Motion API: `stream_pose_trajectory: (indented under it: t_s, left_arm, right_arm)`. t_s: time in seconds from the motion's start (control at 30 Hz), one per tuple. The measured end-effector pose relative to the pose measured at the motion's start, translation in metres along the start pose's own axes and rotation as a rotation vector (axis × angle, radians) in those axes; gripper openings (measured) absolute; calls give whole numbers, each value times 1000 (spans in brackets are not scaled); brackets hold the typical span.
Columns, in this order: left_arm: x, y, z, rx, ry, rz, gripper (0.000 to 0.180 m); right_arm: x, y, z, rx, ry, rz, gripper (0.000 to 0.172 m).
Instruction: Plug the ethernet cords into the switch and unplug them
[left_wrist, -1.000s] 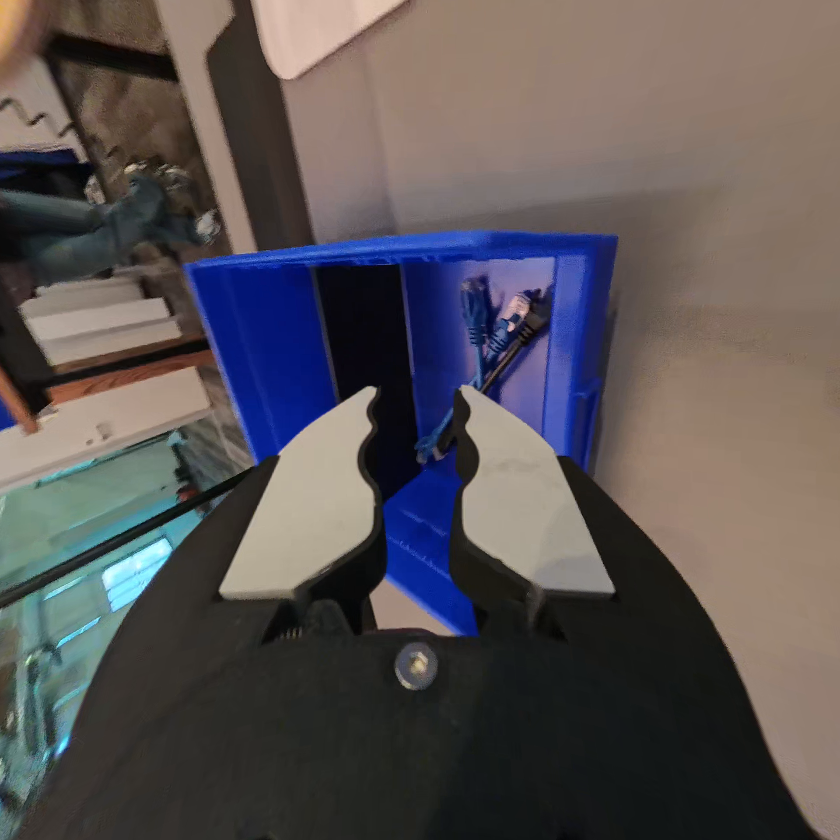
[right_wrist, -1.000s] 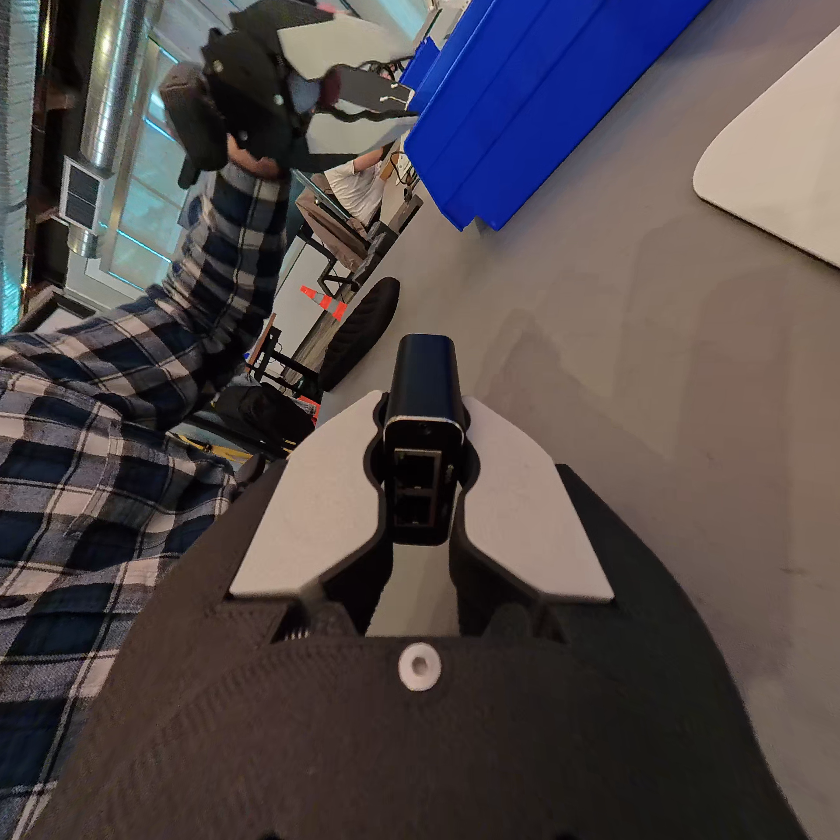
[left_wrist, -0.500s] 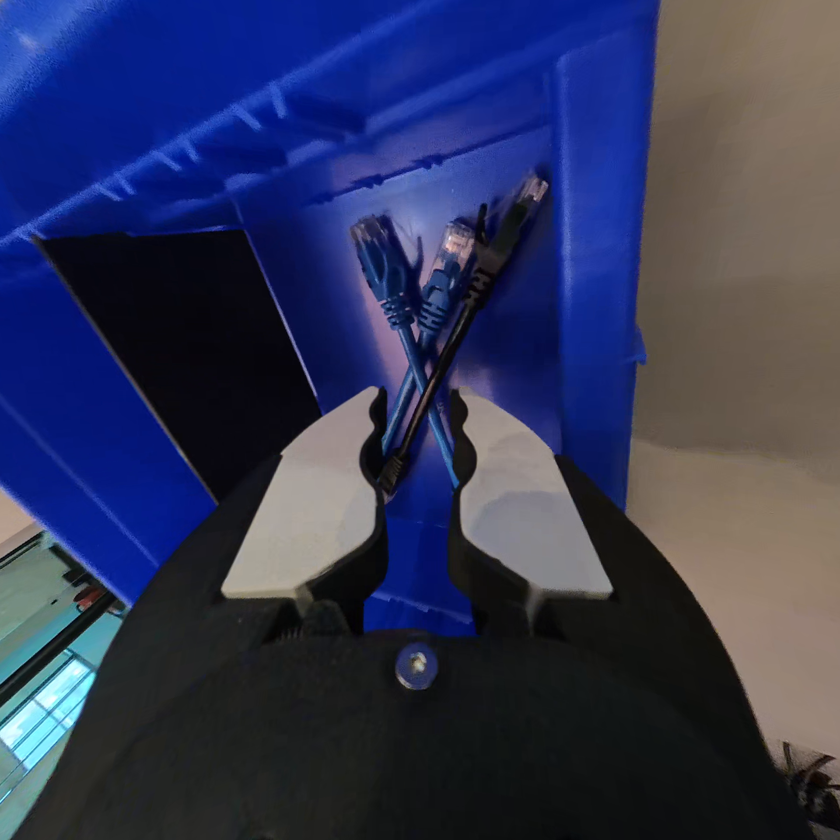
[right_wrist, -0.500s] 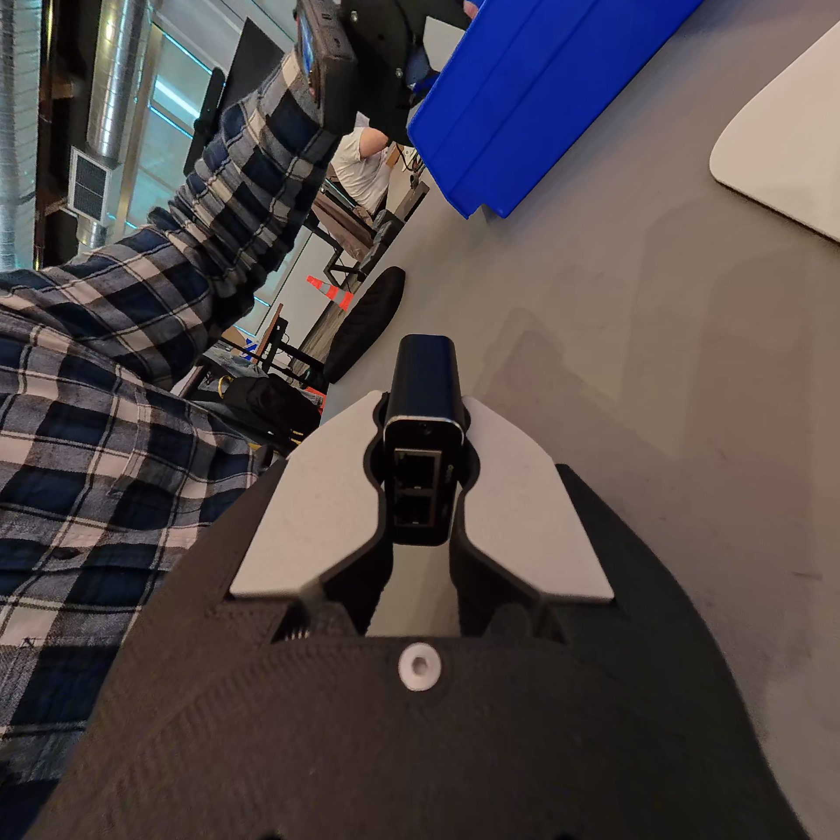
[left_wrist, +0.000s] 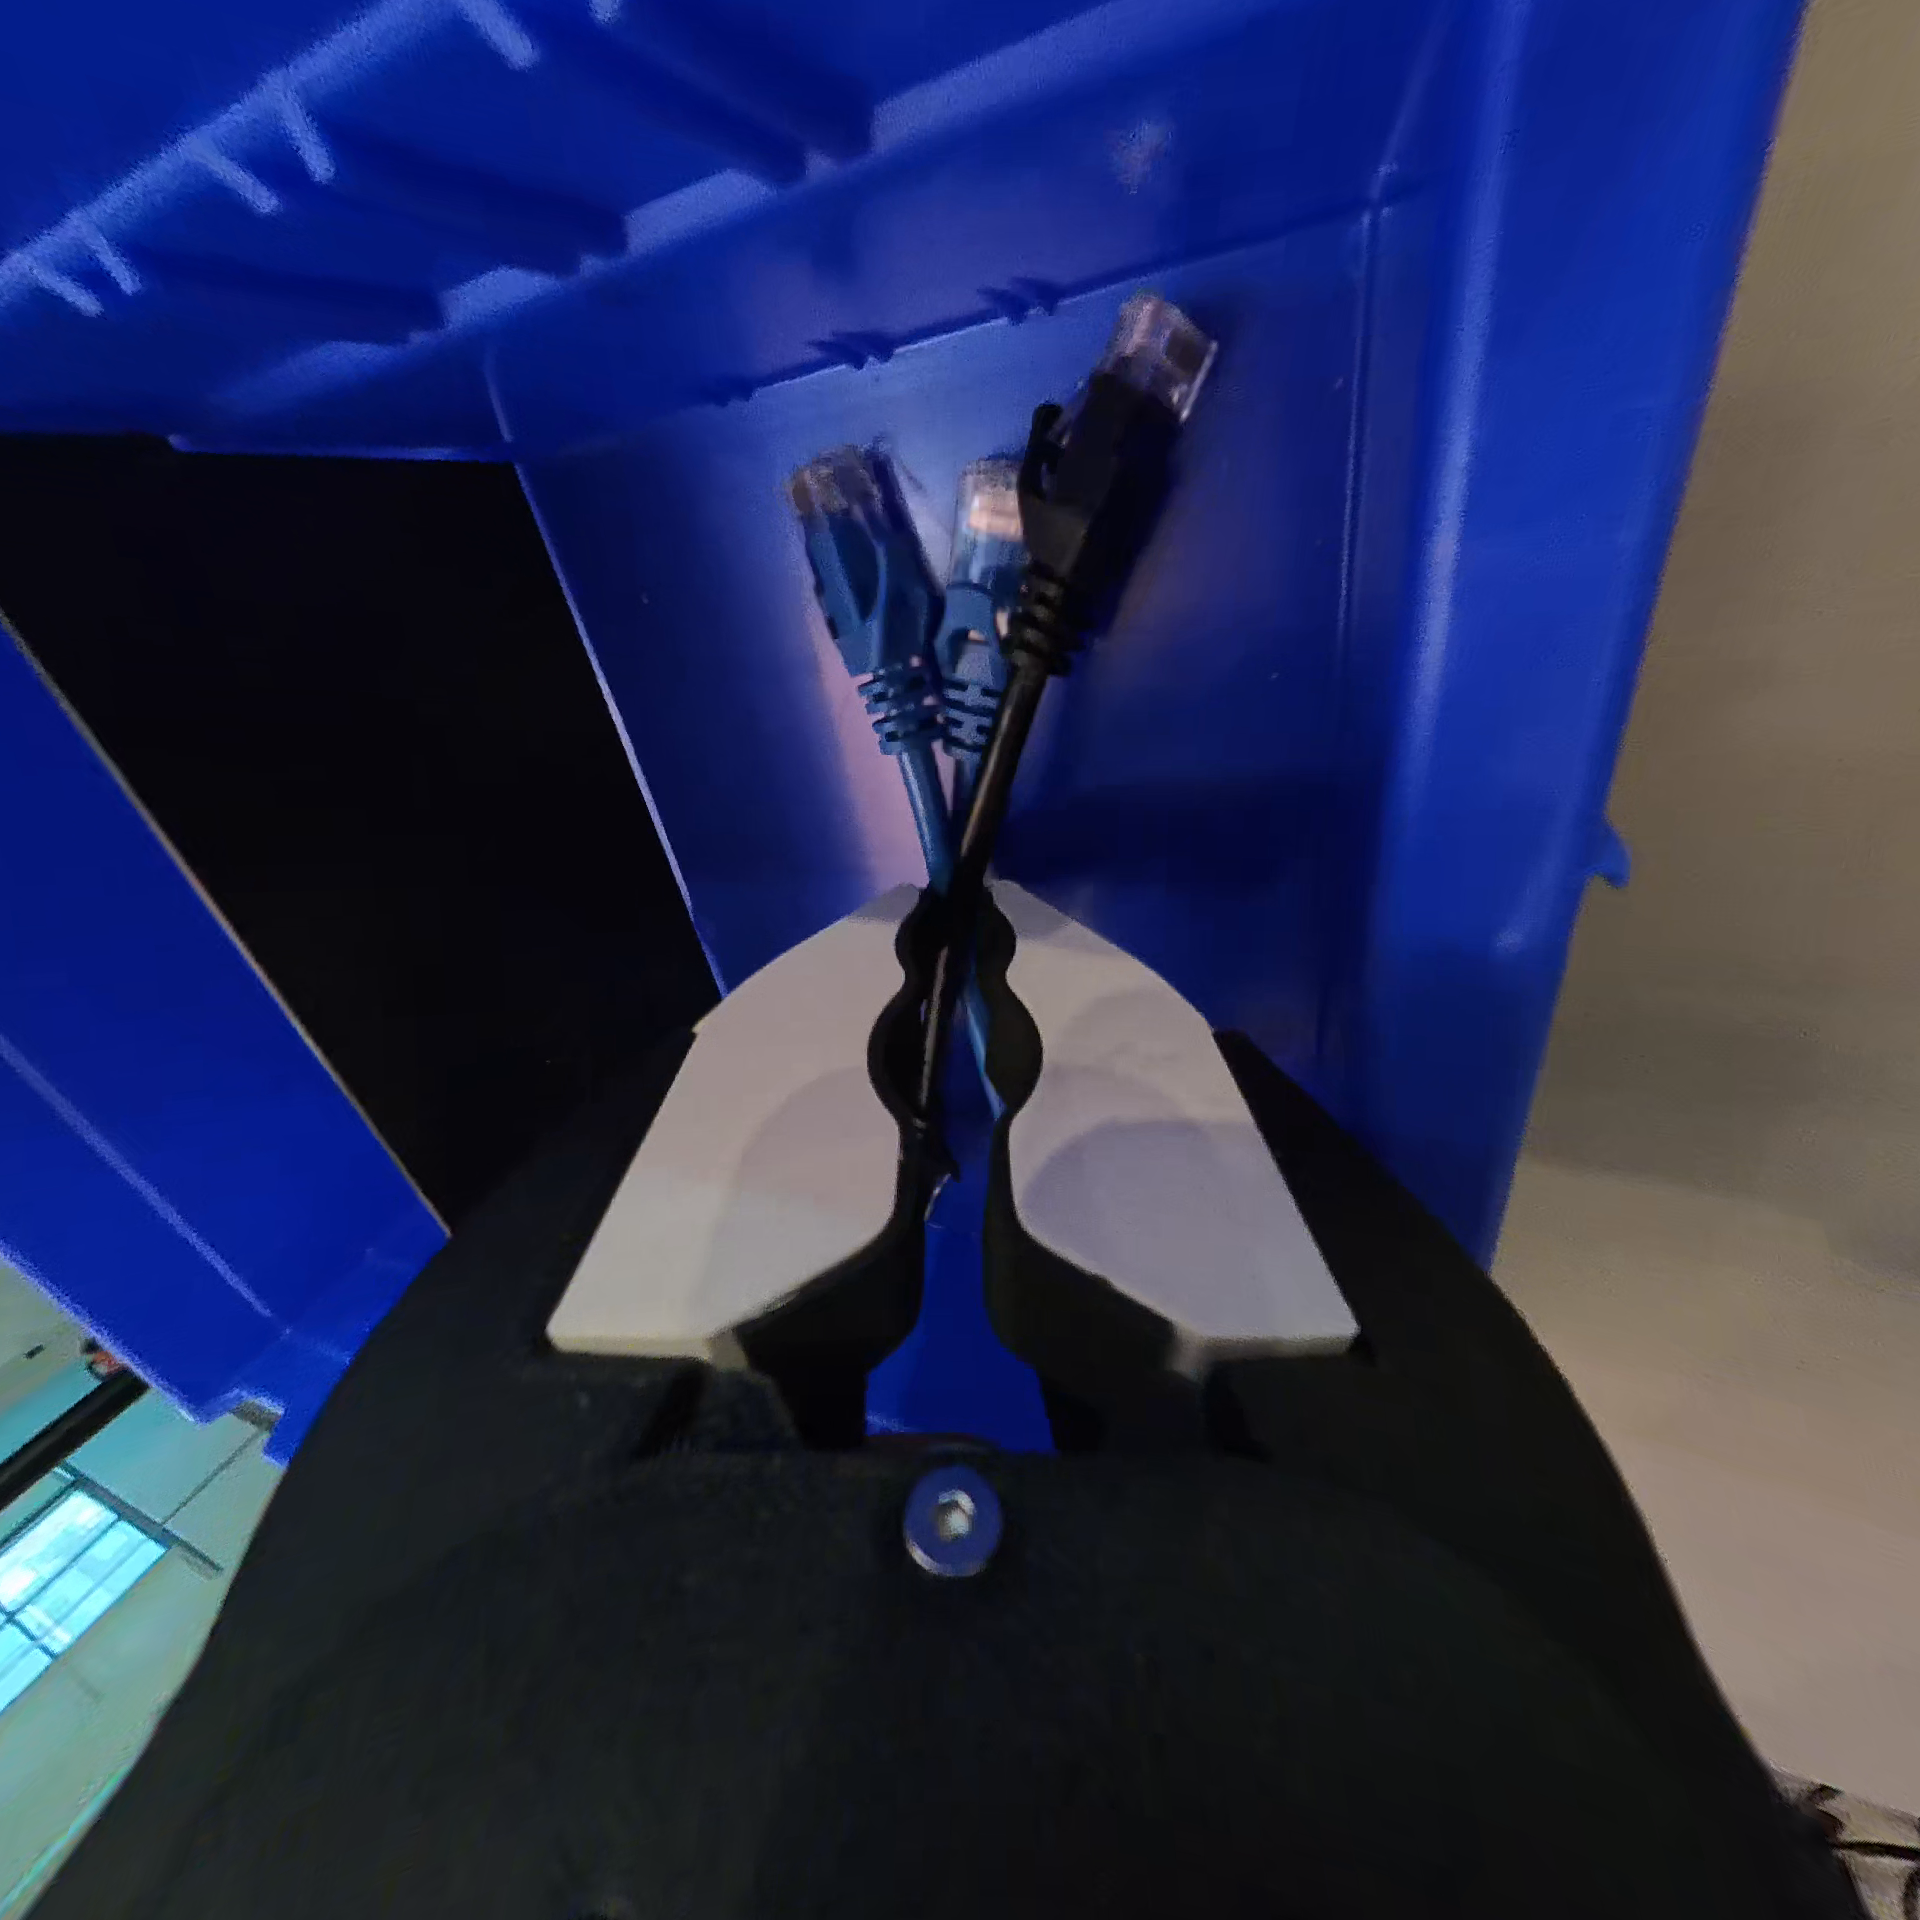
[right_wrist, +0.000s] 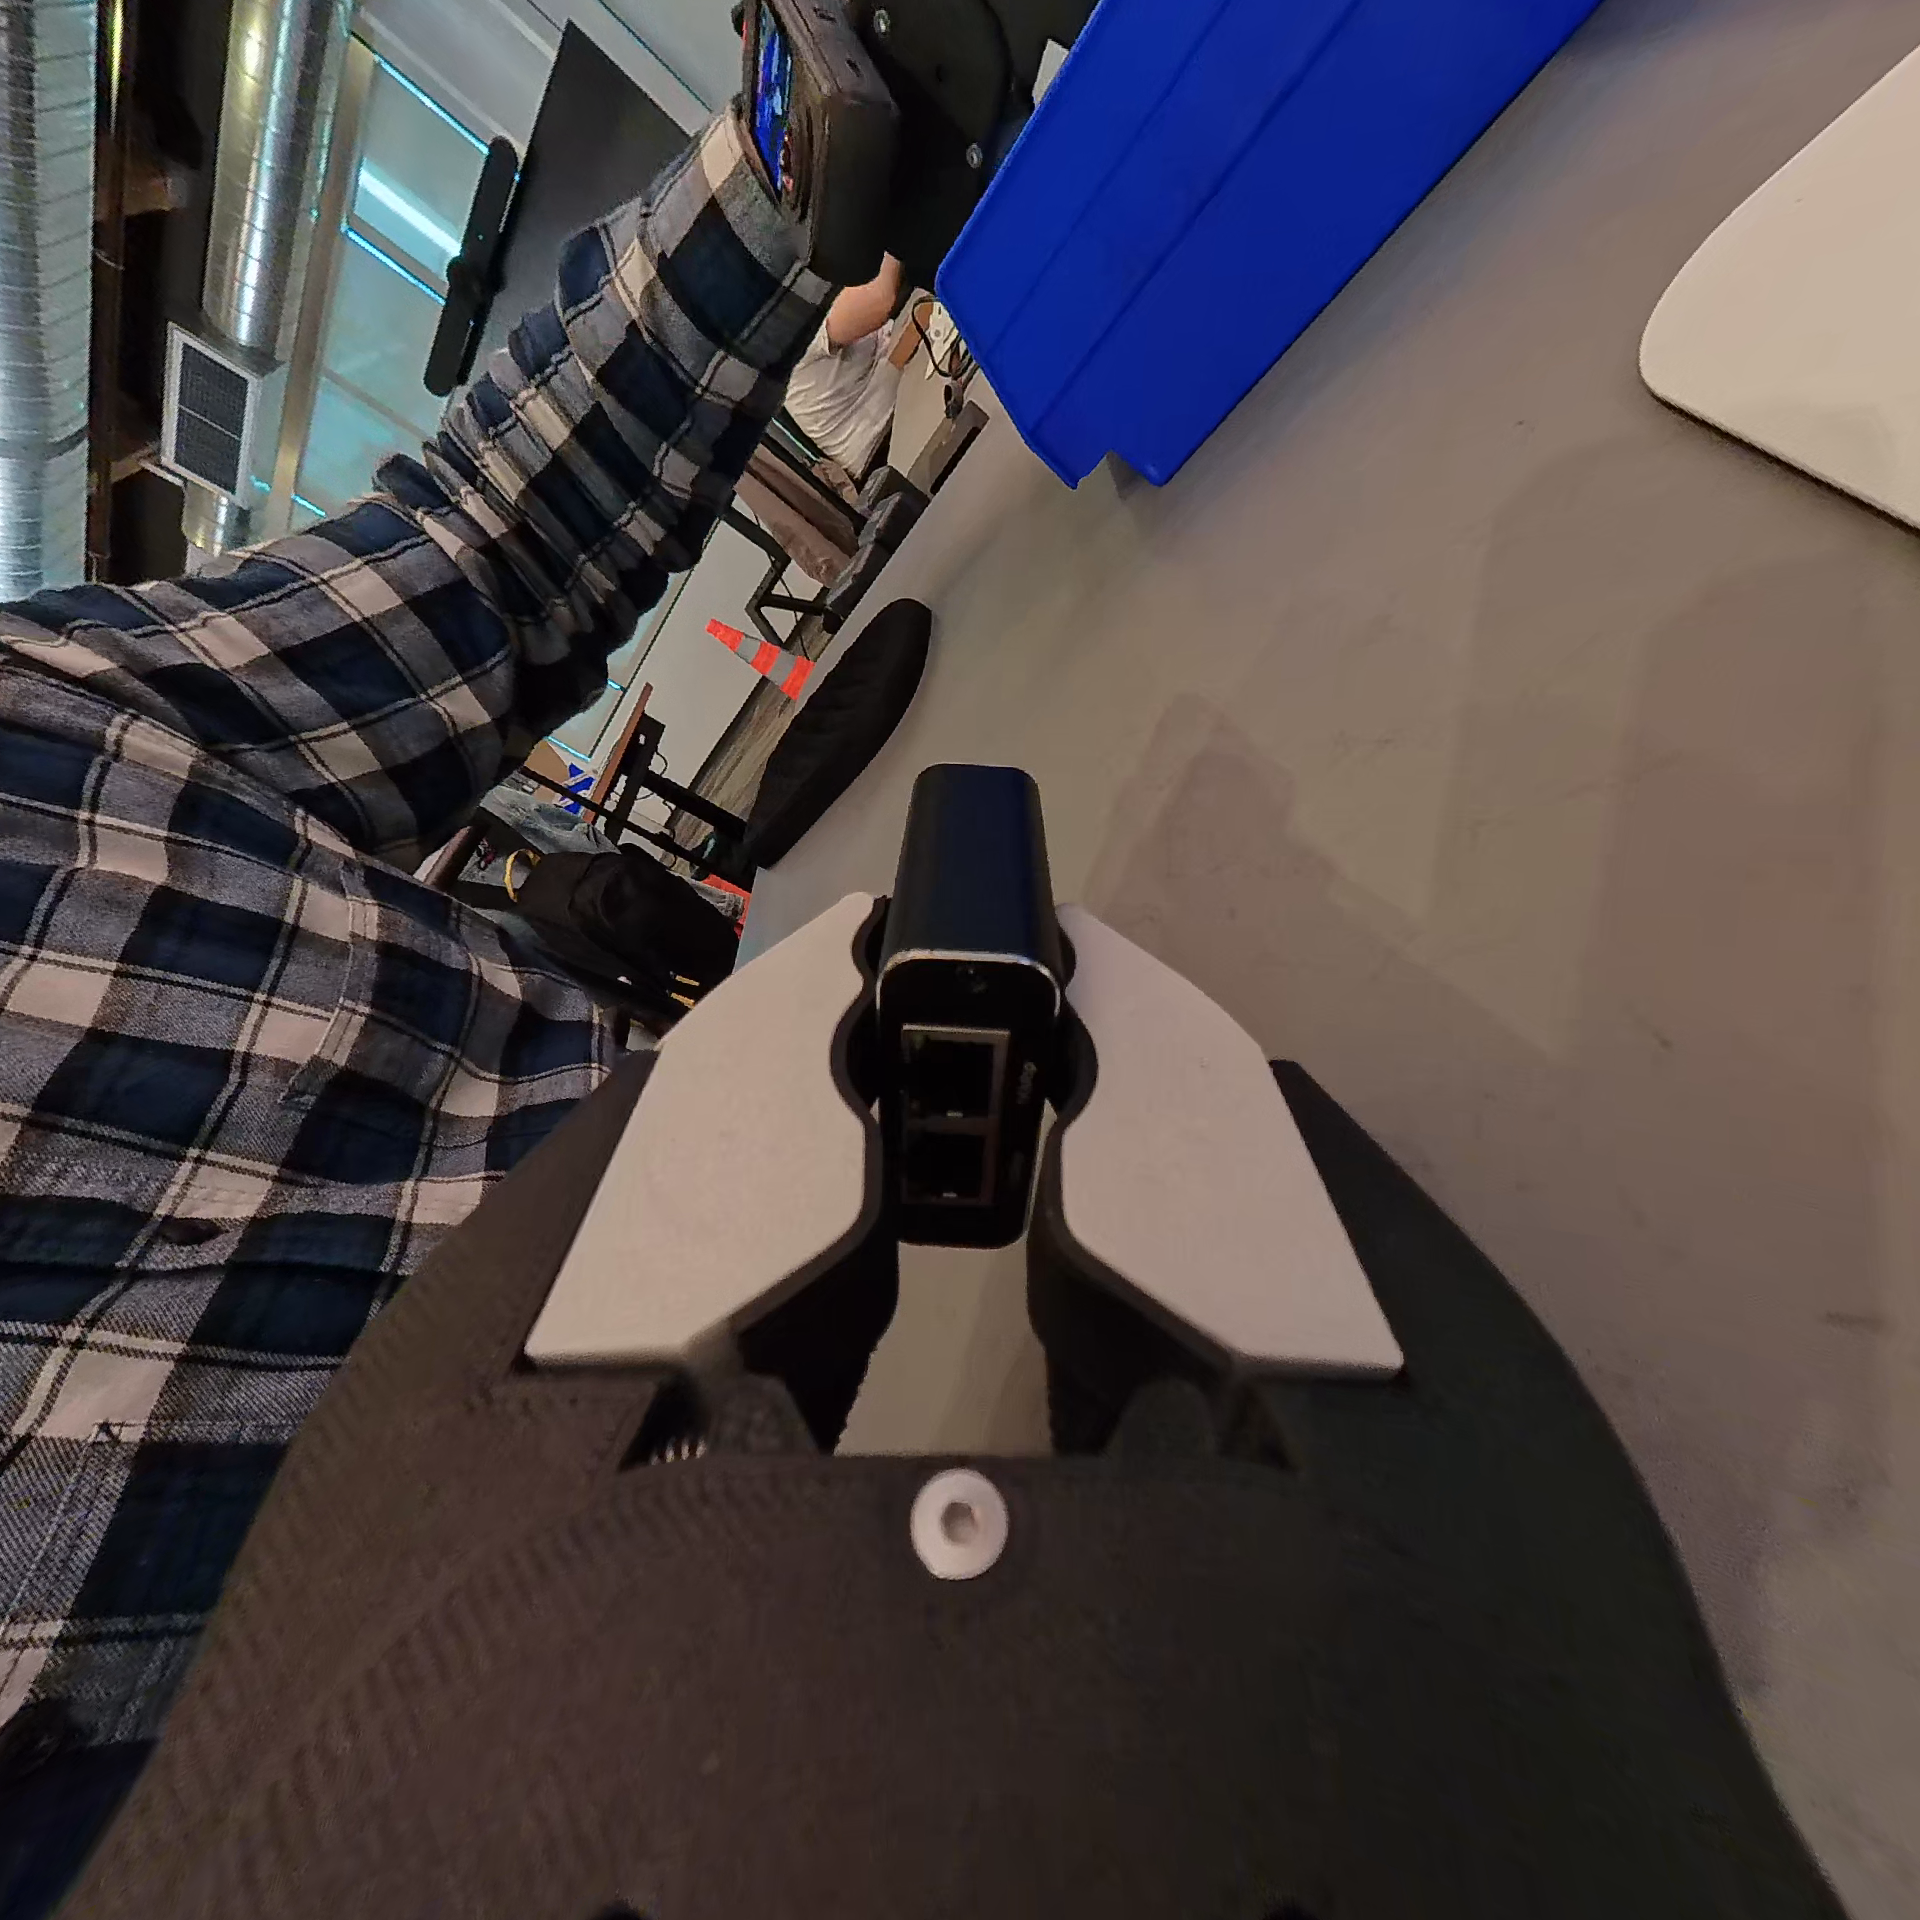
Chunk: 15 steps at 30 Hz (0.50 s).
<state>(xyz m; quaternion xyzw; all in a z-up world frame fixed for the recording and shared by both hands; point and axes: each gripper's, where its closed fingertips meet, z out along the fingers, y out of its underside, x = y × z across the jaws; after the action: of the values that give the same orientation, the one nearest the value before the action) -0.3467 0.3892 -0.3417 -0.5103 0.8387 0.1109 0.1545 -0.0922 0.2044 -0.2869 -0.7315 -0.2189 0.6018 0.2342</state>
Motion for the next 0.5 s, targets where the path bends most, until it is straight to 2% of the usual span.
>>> stream_pose_trajectory:
  t_s: [0.13,0.33,0.4,0.5]
  left_arm:
    - [1,2,-3,1,20,-51,7]
    - [5,7,0,-27,19,-47,13]
    - [4,6,-1,-21,16,-52,7]
    - [3,6,-2,-26,3,-45,6]
  right_arm:
    - [0,1,0,-4,2,-2,26]
    - [0,2,1,-11,7,-5,27]
    - [0,1,1,-10,6,-5,27]
    - [1,2,1,-11,7,-4,27]
